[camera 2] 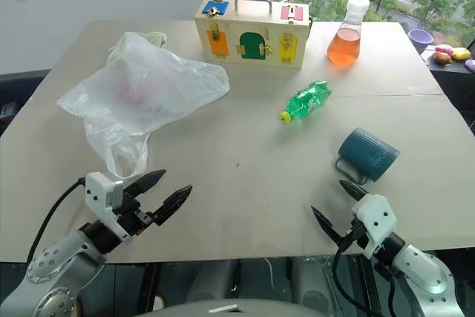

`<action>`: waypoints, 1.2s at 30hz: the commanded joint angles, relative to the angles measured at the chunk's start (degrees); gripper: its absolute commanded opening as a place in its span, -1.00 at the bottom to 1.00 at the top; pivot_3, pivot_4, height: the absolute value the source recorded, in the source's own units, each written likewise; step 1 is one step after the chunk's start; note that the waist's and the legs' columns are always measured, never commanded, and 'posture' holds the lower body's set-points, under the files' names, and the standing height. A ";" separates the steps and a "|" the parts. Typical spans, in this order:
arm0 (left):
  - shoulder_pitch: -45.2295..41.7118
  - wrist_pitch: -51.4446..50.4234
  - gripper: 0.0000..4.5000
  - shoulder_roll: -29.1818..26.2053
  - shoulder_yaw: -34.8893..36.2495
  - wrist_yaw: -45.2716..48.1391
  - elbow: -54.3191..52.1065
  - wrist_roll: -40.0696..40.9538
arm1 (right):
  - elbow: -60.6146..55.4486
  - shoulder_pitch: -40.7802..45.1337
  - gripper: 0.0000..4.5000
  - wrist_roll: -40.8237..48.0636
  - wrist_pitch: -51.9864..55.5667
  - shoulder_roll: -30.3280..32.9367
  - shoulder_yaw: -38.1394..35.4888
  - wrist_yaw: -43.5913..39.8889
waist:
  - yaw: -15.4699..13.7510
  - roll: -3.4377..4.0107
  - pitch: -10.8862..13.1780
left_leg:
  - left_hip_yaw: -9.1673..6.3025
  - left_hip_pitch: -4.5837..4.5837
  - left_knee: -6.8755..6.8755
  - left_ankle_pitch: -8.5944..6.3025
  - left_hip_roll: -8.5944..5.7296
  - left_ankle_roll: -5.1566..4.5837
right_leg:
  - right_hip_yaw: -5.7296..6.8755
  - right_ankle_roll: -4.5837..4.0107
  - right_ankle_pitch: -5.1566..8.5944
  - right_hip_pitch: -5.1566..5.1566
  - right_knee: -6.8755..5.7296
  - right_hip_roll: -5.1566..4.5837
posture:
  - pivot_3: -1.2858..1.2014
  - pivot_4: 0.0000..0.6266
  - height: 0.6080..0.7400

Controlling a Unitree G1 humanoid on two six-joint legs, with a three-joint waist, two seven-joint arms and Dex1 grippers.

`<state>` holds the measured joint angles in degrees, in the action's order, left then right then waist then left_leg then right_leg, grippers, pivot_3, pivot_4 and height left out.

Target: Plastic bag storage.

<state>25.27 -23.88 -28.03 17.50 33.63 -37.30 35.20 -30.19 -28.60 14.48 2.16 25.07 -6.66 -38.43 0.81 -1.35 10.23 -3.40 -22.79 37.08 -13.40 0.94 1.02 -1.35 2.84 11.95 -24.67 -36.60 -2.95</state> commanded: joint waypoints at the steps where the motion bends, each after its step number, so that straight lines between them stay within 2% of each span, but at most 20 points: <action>1: -5.32 -1.35 0.97 0.07 1.01 -3.32 -0.63 1.57 | -0.63 1.61 1.00 1.13 -2.31 -0.10 0.49 -0.46 | -0.02 0.01 0.00 | 0.00 0.00 0.00 0.00 0.00 0.00 | 0.00 0.00 0.00 0.00 0.00 0.00 | 0.03 -0.52 1.00; 6: -19.34 -6.62 0.97 0.73 0.10 -13.25 1.74 -0.52 | -3.52 7.02 1.00 4.13 -1.61 -1.65 4.11 -0.83 | -0.16 0.10 -0.10 | -0.14 0.08 0.26 0.01 0.05 -0.01 | 0.15 0.03 -0.03 0.19 -0.18 0.08 | 0.03 -0.52 1.00; 10: -26.01 -12.38 0.97 -2.29 -2.19 -19.78 5.02 -7.60 | -6.56 12.17 1.00 9.54 2.53 0.95 5.18 -3.38 | 0.14 0.09 -0.08 | -0.03 0.15 0.14 0.01 0.04 -0.01 | 0.00 0.01 -0.02 0.24 -0.12 0.14 | 0.03 -0.52 1.00; 13: -31.54 -10.04 0.97 -10.71 -10.25 -19.44 12.49 -21.01 | -8.38 18.04 1.00 13.23 6.22 3.43 5.23 -4.32 | -0.03 0.04 -0.06 | -0.15 0.14 0.15 0.01 0.03 -0.02 | 0.06 0.00 -0.02 0.24 -0.15 0.20 | 0.03 -0.52 1.00; 15: -35.10 -9.78 0.97 -13.05 -13.32 -19.69 18.12 -25.43 | -9.46 20.83 1.00 14.75 8.17 4.27 5.45 -3.98 | -0.07 0.04 -0.06 | -0.13 0.16 0.15 0.01 0.03 -0.02 | 0.05 0.00 -0.02 0.24 -0.16 0.19 | 0.03 -0.52 1.00; 21: -43.04 -6.30 0.97 -15.10 -17.91 -18.58 32.85 -33.78 | -11.71 23.88 1.00 15.69 11.86 5.25 5.78 -1.94 | -0.13 0.00 -0.04 | -0.15 0.08 0.12 0.01 0.00 -0.02 | 0.06 0.07 -0.07 0.23 -0.12 0.17 | 0.03 -0.52 1.00; 25: -48.24 -1.85 0.97 -13.49 -20.45 -17.65 43.53 -37.19 | -12.47 23.93 1.00 14.46 12.52 5.26 5.96 -0.21 | -0.23 -0.01 -0.04 | -0.15 0.06 0.11 0.01 0.00 -0.02 | 0.06 0.22 -0.16 0.22 -0.12 0.17 | 0.03 -0.52 1.00; 29: -53.21 4.22 0.45 -9.73 -17.89 -18.59 50.35 -36.17 | -12.73 24.16 1.00 13.78 13.00 5.33 6.16 0.84 | -0.21 -0.04 -0.05 | -0.15 0.07 0.15 0.01 -0.01 -0.02 | 0.08 0.23 -0.16 0.23 -0.14 0.16 | 0.03 -0.52 1.00; 32: -54.03 5.24 -0.14 -7.99 -14.61 -18.69 50.97 -34.15 | -11.78 24.46 1.00 12.78 13.05 4.71 5.78 2.34 | 0.00 -0.05 -0.03 | -0.14 0.06 0.17 0.01 -0.01 -0.02 | 0.06 0.24 -0.18 0.23 -0.14 0.15 | 0.03 -0.52 1.00; 35: -55.01 2.21 -0.69 -3.95 -5.24 -19.42 47.07 -25.25 | -10.72 23.75 1.00 11.81 13.65 4.35 5.33 4.08 | 0.03 -0.06 -0.03 | -0.16 0.07 0.16 0.01 0.01 -0.02 | 0.07 0.18 -0.22 0.22 -0.18 0.16 | 0.03 -0.52 1.00; 36: -55.33 0.89 -0.94 -2.90 -2.67 -19.47 45.77 -22.49 | -10.74 23.40 1.00 11.16 13.73 4.38 5.29 4.69 | 0.03 -0.06 -0.03 | -0.19 0.06 0.16 0.01 0.01 -0.02 | 0.10 0.17 -0.23 0.22 -0.18 0.16 | 0.03 -0.52 1.00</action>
<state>-28.35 -21.83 -31.19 9.42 14.81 12.58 8.34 -39.80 -4.92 26.51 16.02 29.61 -0.43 -34.90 0.84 -1.41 10.20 -3.58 -22.73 37.25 -13.39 0.95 1.01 -1.26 2.96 11.69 -24.45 -36.79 -2.79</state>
